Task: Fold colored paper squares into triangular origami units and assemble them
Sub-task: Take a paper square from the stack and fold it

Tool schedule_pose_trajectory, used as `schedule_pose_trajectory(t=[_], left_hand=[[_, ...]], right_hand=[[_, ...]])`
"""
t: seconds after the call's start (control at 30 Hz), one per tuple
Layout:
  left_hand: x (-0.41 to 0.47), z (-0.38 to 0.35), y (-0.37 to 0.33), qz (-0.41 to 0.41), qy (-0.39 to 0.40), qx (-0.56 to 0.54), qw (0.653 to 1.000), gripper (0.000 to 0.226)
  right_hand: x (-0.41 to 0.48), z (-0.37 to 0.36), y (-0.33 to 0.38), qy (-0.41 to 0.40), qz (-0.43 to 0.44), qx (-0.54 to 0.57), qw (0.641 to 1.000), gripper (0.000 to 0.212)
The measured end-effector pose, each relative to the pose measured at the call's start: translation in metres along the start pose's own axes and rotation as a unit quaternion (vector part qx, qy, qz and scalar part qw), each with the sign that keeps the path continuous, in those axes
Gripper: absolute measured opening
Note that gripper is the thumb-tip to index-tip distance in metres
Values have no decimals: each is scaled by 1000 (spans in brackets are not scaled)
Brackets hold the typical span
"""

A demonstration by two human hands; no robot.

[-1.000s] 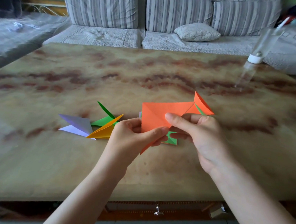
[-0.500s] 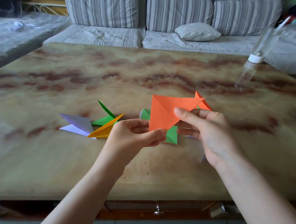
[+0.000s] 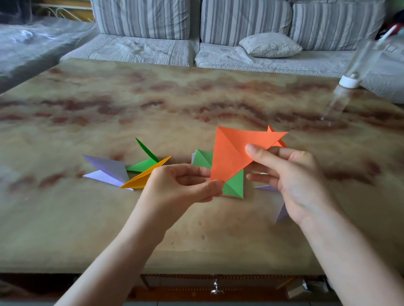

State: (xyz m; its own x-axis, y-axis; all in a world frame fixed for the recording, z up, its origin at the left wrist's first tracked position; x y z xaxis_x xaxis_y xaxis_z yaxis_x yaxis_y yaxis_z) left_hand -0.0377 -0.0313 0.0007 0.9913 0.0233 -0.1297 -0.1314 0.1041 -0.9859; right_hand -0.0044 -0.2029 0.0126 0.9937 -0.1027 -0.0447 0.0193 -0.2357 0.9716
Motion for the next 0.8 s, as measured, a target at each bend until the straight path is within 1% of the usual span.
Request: schedule_pose_trajectory(t=[0.17, 0.23, 0.33, 0.4, 0.5, 0.6, 0.73, 0.8], left_hand=[[-1, 3, 0, -5, -10, 11, 1000, 14], [-1, 3, 1, -7, -8, 15, 1000, 14], [0, 5, 4, -15, -11, 39, 999, 14], [0, 10, 6, -23, -21, 66, 997, 15], [0, 15, 7, -18, -29, 35, 999, 18], [2, 15, 6, -31, -38, 46, 998, 20], [2, 6, 6, -26, -2, -7, 1000, 25], [2, 3, 6, -16, 26, -39, 999, 37]], right_hand=[[4, 3, 1, 8, 9, 32, 999, 28], [4, 3, 1, 13, 9, 38, 999, 25], [6, 6, 3, 13, 9, 51, 999, 14], [8, 11, 7, 6, 12, 74, 997, 13], [11, 20, 16, 0, 17, 95, 995, 20], [9, 17, 11, 23, 4, 104, 994, 19], [7, 7, 3, 34, -17, 137, 990, 11], [6, 3, 1, 34, -24, 159, 986, 10]])
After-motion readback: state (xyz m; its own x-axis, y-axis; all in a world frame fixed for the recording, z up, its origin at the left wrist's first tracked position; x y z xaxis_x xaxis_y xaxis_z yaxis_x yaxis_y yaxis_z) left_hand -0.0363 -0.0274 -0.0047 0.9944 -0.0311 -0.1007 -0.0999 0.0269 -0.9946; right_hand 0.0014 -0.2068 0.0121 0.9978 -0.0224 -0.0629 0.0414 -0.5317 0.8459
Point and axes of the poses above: each hand's wrist, its own x-axis towards the middle knuckle, its own z-axis out of the back of the hand, y = z × x, the point moved 3 cm from there along x, towards the middle knuckle, and after that the axes turned 10 degrees about x, right-handed, at the moved point
